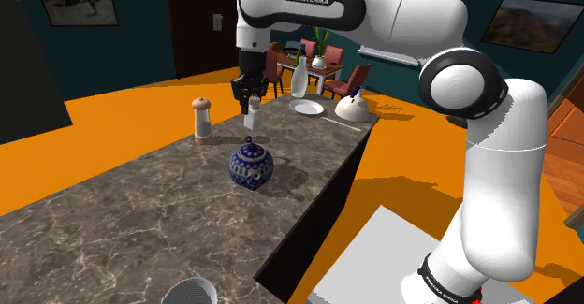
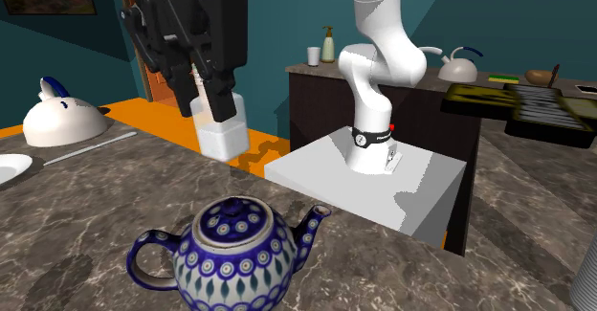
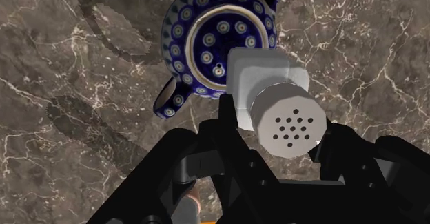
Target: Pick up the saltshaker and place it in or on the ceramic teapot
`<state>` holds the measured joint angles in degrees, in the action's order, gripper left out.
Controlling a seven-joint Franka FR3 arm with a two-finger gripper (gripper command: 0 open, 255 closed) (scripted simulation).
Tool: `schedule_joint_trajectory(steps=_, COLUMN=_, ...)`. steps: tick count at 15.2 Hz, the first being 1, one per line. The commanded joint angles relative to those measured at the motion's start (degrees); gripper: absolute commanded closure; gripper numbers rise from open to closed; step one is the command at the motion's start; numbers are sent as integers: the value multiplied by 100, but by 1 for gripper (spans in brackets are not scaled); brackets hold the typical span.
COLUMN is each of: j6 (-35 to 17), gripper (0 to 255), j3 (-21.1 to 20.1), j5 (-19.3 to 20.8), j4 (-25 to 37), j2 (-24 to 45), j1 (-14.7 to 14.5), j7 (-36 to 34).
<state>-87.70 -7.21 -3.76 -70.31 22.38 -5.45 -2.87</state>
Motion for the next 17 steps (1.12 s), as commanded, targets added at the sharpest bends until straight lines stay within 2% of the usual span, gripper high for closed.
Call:
schedule_joint_trajectory(steps=1, j6=-165, gripper=255, j3=1, j5=-3, j4=-189, j2=-28, j1=3, j7=13)
schedule_joint_trajectory(steps=10, j6=-890, gripper=255, j3=7, j5=-16, j4=-999, j2=-110, j1=18, j7=81)
schedule_joint_trajectory(steps=17, j6=-890, gripper=255, j3=7, j5=-16, j4=-999, j2=-110, j1=18, j7=81)
